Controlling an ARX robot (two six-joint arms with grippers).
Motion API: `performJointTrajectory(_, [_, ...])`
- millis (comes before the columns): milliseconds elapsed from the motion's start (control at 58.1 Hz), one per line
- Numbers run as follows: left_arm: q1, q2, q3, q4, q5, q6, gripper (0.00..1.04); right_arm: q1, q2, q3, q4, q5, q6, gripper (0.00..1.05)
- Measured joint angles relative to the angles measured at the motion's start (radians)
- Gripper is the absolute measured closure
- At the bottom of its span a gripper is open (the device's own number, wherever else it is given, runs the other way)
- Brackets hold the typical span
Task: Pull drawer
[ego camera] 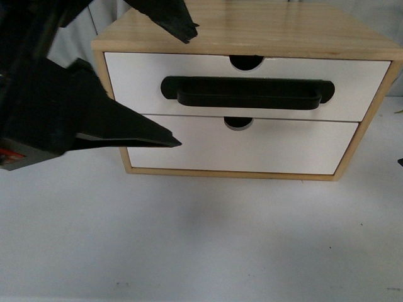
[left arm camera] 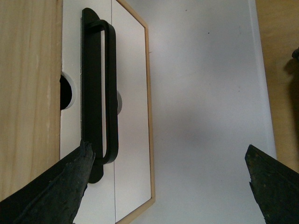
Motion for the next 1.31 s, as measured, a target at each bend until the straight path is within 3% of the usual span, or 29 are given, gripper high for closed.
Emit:
performJointTrajectory(413, [-0.079,0.132,0.081,-0.004,-0.033,0.037,0.06,0.012,0.13,0.06,0.026,0.005,-0.047,0.09])
performJointTrajectory(1308, [-0.064,0.354,0.219,0.017,-0.142,0.093,0.06,0.063,0.29,0.159,0.05,-0.025,-0.051,0.09])
